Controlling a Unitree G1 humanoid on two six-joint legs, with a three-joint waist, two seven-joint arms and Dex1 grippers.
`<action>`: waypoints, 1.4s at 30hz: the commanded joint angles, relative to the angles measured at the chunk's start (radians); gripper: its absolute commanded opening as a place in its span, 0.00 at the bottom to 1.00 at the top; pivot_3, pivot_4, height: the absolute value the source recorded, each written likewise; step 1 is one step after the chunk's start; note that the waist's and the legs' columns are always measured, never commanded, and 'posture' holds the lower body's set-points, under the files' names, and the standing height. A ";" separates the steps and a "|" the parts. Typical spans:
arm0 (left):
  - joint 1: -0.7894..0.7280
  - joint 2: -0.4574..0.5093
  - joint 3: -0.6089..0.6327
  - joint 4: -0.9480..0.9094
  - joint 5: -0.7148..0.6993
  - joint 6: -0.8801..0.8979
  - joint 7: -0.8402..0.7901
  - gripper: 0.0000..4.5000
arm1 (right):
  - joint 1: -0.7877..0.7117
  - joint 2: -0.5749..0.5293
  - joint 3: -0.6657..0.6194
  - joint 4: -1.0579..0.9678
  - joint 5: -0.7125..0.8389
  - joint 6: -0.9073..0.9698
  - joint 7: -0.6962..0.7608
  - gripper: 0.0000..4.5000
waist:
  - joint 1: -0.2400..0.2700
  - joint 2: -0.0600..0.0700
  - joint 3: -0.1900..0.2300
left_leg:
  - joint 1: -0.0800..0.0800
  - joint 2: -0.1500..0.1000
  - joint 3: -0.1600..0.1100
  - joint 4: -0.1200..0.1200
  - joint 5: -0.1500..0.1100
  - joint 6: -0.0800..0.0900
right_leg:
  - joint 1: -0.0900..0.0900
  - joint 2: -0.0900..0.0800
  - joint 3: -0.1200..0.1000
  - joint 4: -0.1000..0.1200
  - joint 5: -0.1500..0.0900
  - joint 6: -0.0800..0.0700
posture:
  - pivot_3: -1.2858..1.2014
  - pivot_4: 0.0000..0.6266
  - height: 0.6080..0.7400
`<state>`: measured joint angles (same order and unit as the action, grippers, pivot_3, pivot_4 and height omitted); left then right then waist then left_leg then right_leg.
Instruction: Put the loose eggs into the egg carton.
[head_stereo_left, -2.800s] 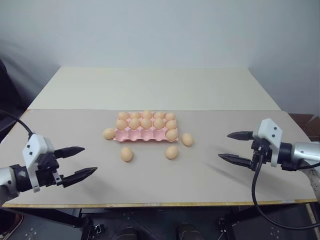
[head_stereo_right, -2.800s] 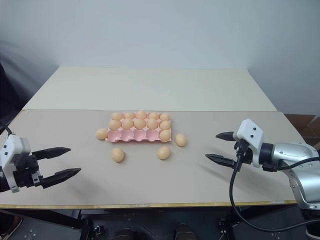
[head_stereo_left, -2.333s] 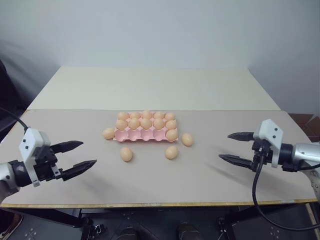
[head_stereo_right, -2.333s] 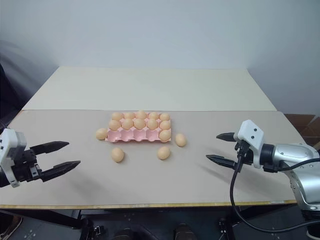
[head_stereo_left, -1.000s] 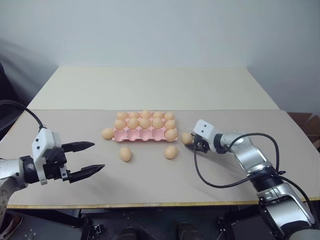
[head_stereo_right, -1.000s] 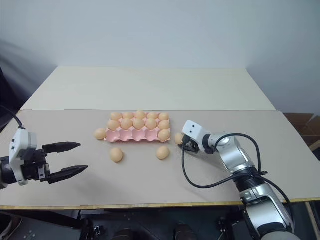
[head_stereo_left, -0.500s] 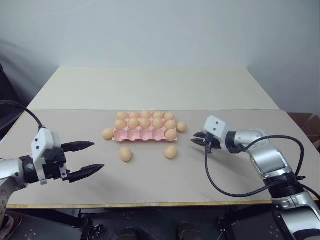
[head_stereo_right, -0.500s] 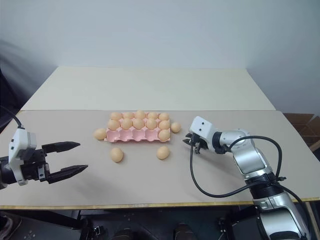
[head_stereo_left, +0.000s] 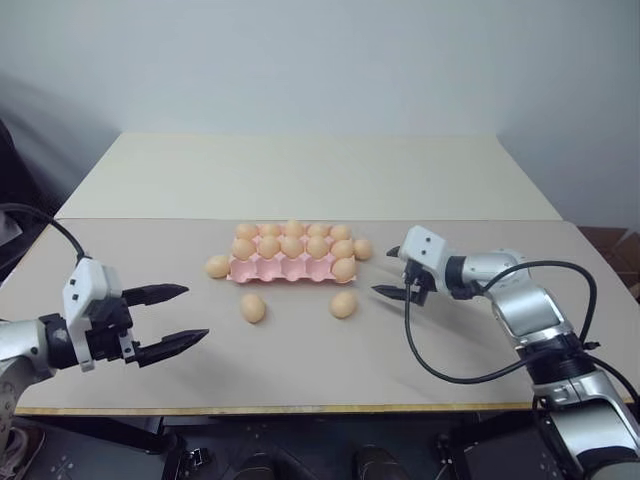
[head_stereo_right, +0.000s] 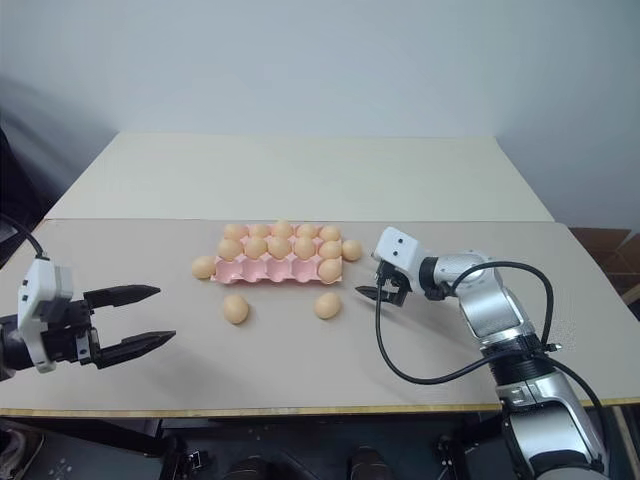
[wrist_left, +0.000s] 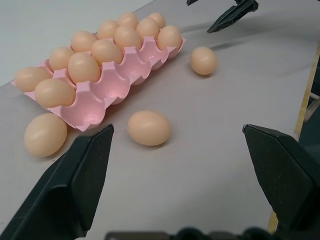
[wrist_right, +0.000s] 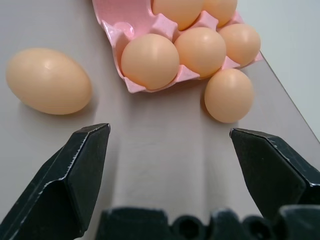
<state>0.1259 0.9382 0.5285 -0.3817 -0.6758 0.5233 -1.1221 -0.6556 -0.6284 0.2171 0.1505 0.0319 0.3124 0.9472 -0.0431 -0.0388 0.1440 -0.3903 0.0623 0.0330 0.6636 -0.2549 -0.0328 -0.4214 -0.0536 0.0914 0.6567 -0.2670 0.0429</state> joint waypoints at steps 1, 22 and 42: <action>0.000 -0.001 0.030 -0.031 -0.014 -0.013 0.006 1.00 | -0.042 0.004 -0.012 0.028 -0.017 -0.060 -0.011 0.99 | -0.001 0.000 0.000 | 0.000 0.000 0.000 0.000 0.000 0.000 | 0.000 0.000 0.000 0.000 0.000 0.000 | 0.52 0.24 1.00; 0.018 0.007 0.052 -0.045 -0.018 -0.007 0.000 1.00 | -0.238 0.125 0.072 0.525 -0.161 -0.387 -0.001 0.99 | -0.008 0.000 0.000 | 0.000 0.000 0.000 0.000 0.000 0.000 | 0.000 0.000 0.000 0.000 0.000 0.000 | 0.52 0.24 1.00; 0.043 0.003 0.073 -0.055 -0.021 -0.006 0.009 1.00 | -0.227 0.099 -0.002 0.420 -0.115 -0.377 0.035 0.32 | -0.026 0.001 0.001 | 0.000 0.000 0.000 0.000 0.000 0.000 | 0.000 0.000 0.000 0.000 0.000 0.000 | 0.52 0.24 1.00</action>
<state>0.1757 0.9375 0.5735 -0.4203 -0.6769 0.5251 -1.1111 -0.8747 -0.5136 0.2582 0.6664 -0.1298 -0.0925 0.9748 -0.0686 -0.0379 0.1445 -0.3902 0.0627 0.0330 0.6635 -0.2548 -0.0330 -0.4215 -0.0537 0.0916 0.6571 -0.2669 0.0427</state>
